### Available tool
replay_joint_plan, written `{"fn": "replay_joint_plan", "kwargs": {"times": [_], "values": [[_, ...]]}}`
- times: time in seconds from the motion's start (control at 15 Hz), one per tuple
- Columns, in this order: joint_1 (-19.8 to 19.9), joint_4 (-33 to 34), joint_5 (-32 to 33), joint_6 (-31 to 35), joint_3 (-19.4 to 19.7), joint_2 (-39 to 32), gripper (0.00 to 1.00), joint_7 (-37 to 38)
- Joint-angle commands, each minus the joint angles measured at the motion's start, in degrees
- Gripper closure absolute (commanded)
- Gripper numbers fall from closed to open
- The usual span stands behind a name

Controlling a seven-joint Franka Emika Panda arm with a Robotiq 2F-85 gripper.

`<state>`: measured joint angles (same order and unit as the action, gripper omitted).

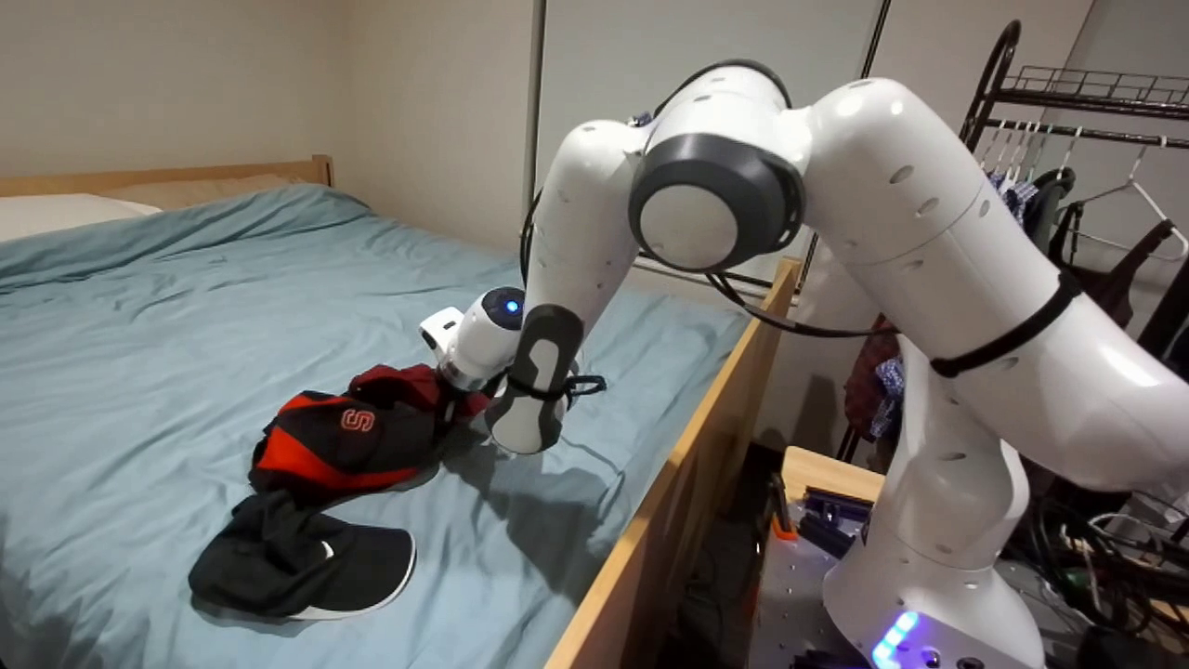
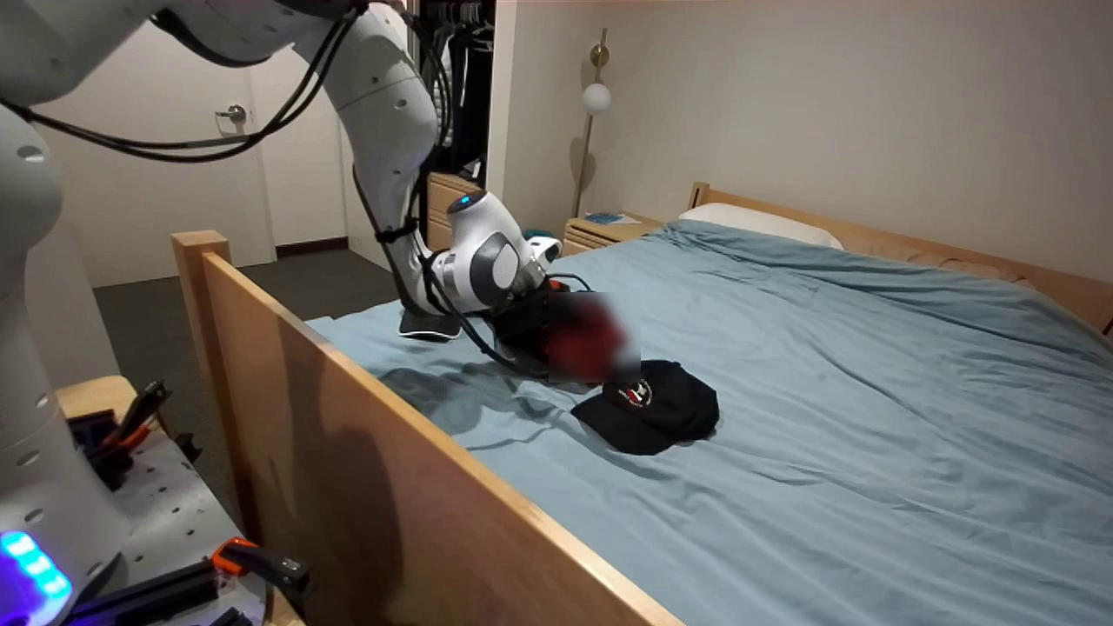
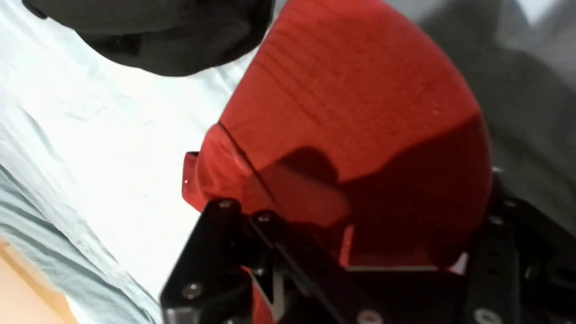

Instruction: Move the caps to the right

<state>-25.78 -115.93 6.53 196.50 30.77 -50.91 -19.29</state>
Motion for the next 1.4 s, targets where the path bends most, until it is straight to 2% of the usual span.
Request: {"fn": "replay_joint_plan", "kwargs": {"times": [0.0, 0.13, 0.33, 0.67, 0.73, 0.87, 0.93, 1.0, 1.13, 1.33], "values": [[5.1, -4.3, 2.7, 0.9, -4.8, 9.2, 0.97, -0.7], [4.5, -4.8, 1.6, 0.2, -3.2, 11.7, 0.96, -0.9], [1.3, -5.9, -0.5, -1.2, 2.3, 14.7, 0.96, -1.7], [-12.5, -5.5, -5.9, -0.4, 23.6, 12.1, 0.96, -0.9], [-14.2, -5.4, -7.1, -0.8, 26.7, 11.0, 0.96, -0.3], [-12.4, -4.2, -6.7, -3.8, 27.5, 11.1, 0.96, 0.3], [-10.1, -4.3, -4.2, -5.5, 25.7, 12.9, 0.97, 0.8], [-3.5, -4.5, 0.5, -8.4, 17.8, 19.5, 0.96, -0.4], [3.5, -5.7, 4.3, -8.5, 10.0, 22.8, 0.96, -1.2], [16.6, -10.0, 9.3, -9.4, -3.4, 29.3, 0.96, -1.8]]}}
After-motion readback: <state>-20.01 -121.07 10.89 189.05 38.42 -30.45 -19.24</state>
